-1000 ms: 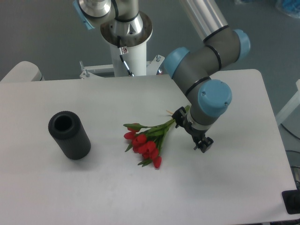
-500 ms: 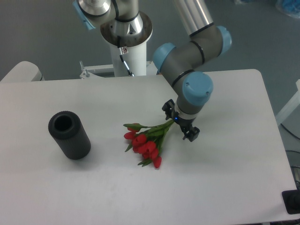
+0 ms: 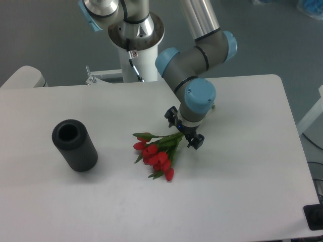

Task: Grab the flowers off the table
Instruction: 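Move the gripper over the tulip stems near the flower heads, then lower the gripper and close it around the tulip stems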

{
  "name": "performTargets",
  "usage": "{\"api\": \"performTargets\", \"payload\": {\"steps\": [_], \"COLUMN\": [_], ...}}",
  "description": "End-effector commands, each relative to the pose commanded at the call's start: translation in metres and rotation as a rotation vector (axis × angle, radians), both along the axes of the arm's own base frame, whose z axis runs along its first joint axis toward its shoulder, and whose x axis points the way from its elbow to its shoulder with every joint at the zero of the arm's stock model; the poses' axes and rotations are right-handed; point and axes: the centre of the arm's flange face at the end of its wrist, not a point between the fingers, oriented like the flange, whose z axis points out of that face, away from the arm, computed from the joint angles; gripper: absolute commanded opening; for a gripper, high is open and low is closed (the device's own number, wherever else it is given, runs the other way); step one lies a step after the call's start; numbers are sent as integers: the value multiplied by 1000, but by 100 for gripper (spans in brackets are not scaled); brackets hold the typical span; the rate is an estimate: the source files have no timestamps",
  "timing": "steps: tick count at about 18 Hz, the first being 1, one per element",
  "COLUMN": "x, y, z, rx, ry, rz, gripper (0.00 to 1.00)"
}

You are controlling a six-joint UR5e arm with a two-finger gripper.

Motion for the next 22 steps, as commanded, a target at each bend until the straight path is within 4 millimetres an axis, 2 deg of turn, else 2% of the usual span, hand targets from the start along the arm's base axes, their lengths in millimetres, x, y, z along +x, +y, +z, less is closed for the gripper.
{"api": "performTargets", "payload": {"steps": [7, 8, 9, 11, 12, 13, 19, 22], "x": [9, 9, 9, 8, 7, 5, -11, -22], "y": [10, 11, 11, 12, 11, 12, 10, 18], "z": [-14, -16, -17, -16, -15, -13, 5, 20], "rx": [-6, -7, -8, -9, -6, -3, 11, 29], "ry": [-3, -4, -5, -4, -2, 2, 33, 61], "rz": [1, 1, 1, 1, -5, -3, 8, 8], "gripper": [100, 90, 72, 28, 13, 1, 0, 1]}}
